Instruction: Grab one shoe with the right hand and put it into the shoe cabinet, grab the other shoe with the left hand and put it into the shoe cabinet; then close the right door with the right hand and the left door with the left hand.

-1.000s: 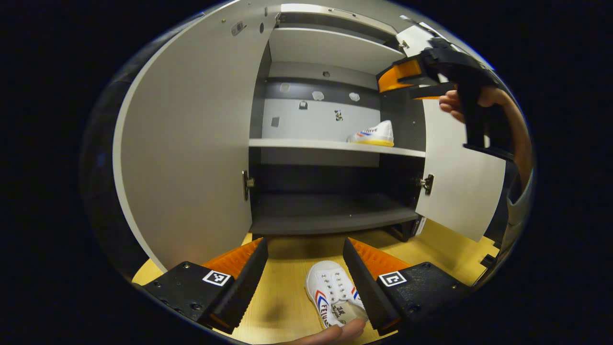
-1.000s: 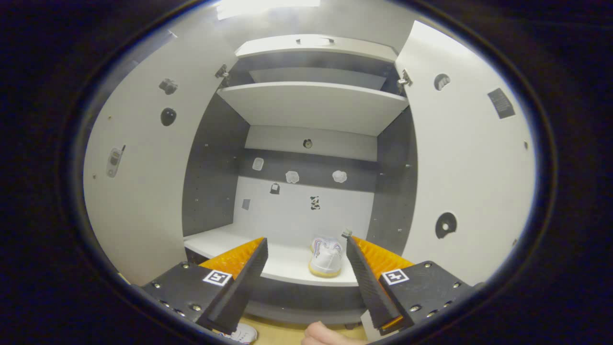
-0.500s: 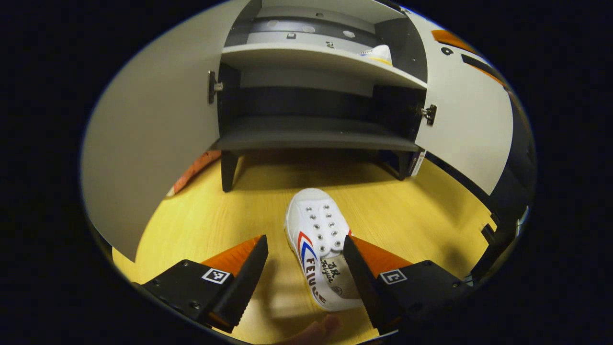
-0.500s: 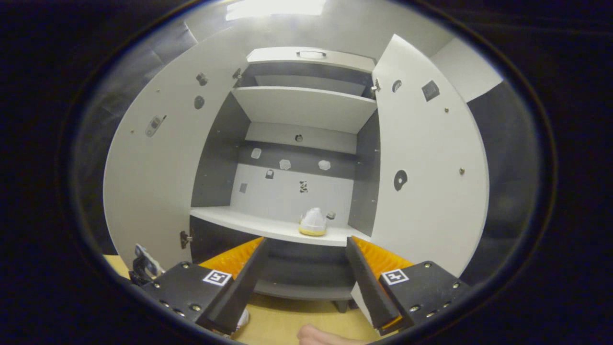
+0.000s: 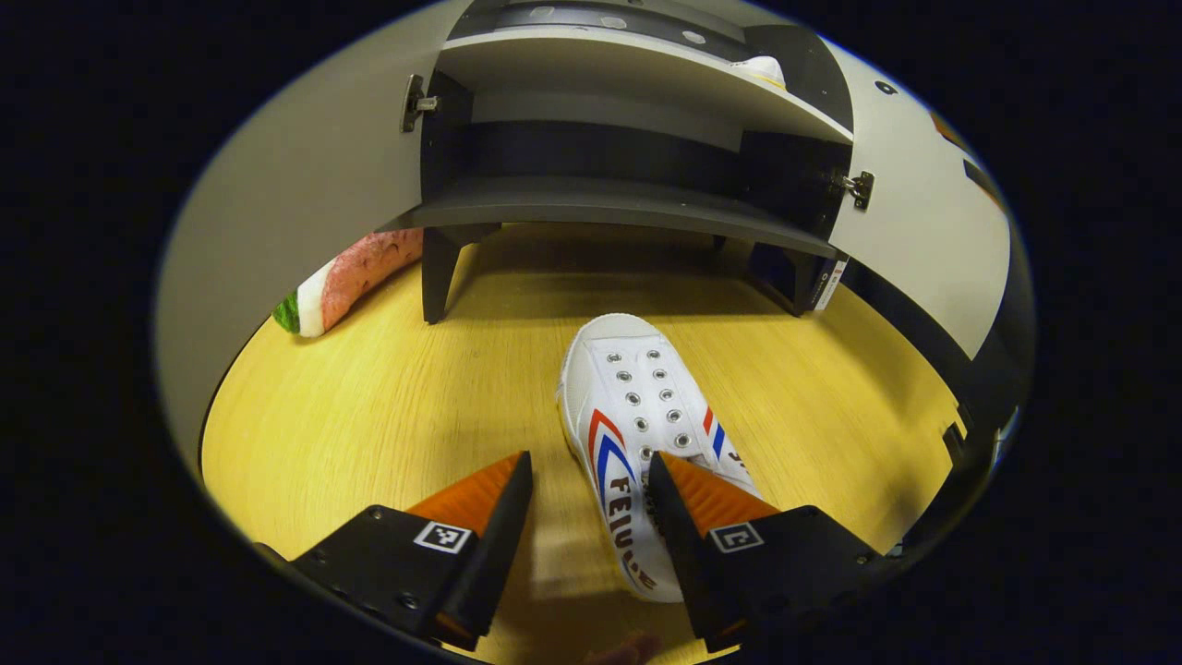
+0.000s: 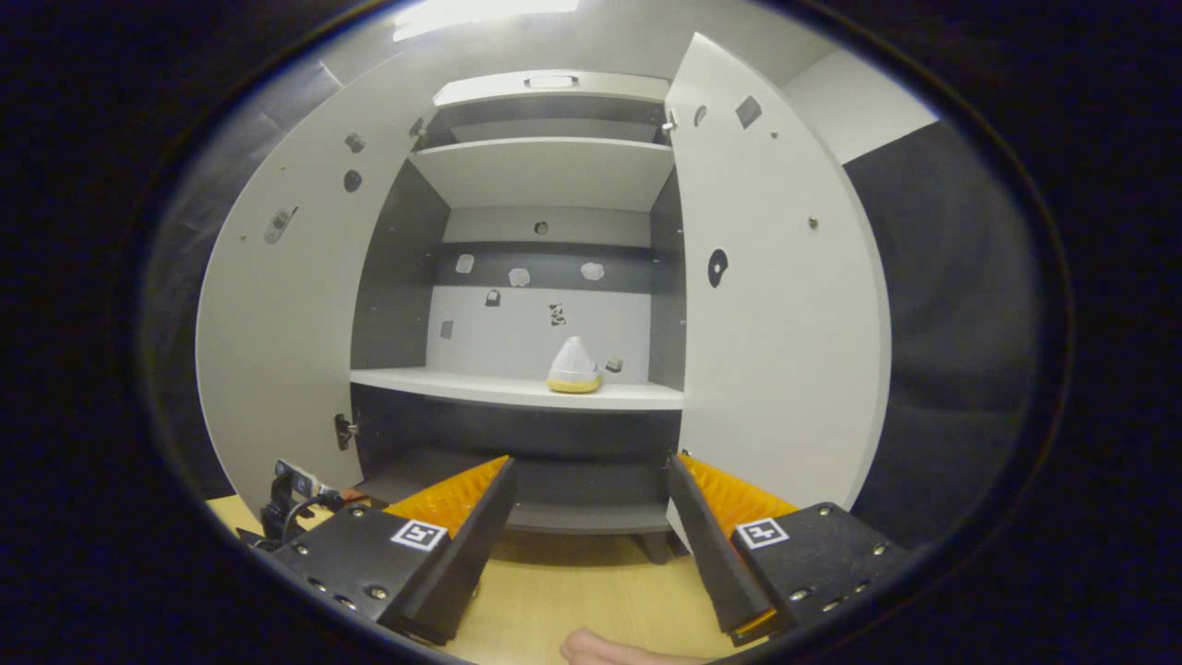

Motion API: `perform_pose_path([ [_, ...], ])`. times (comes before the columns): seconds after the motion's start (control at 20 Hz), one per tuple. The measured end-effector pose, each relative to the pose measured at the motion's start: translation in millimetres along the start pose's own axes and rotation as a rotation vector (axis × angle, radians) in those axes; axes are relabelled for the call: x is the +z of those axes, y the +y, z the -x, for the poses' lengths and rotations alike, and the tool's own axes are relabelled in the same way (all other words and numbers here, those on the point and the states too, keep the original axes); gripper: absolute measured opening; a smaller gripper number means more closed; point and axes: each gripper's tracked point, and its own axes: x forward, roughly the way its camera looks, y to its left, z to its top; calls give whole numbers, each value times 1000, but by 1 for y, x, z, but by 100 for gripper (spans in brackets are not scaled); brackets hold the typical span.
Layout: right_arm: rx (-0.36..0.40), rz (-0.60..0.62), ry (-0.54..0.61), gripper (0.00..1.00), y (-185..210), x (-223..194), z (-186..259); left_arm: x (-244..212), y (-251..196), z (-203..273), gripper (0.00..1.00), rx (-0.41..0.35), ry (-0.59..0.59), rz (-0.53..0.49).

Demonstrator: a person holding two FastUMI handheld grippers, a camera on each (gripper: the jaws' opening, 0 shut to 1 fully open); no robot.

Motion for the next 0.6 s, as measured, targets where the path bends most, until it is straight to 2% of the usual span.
perform_pose_path([
  [0.05,-2,-14,1,98,-4,0,2,-4,-8,-2,70,-28,12,9],
  [0.1,-7,-25,3,99,-9,-2,5,-4,-9,-1,55,-17,18,21],
  [0.15,-11,-35,5,98,-13,-3,7,-3,-6,-2,29,-1,4,26],
  [0.2,-16,-41,11,98,-17,-5,9,-1,-4,-3,22,21,-9,32],
  [0.25,-17,-42,17,98,-20,-7,12,-3,-2,1,8,42,2,35],
  [0.35,-17,-41,33,98,-27,-13,17,4,-4,10,1,55,-15,13],
  [0.45,-30,-52,37,98,-35,-17,21,17,-5,20,4,73,-54,4],
  [0.6,-39,-68,47,98,-44,-24,25,39,-7,53,1,85,-132,15],
])
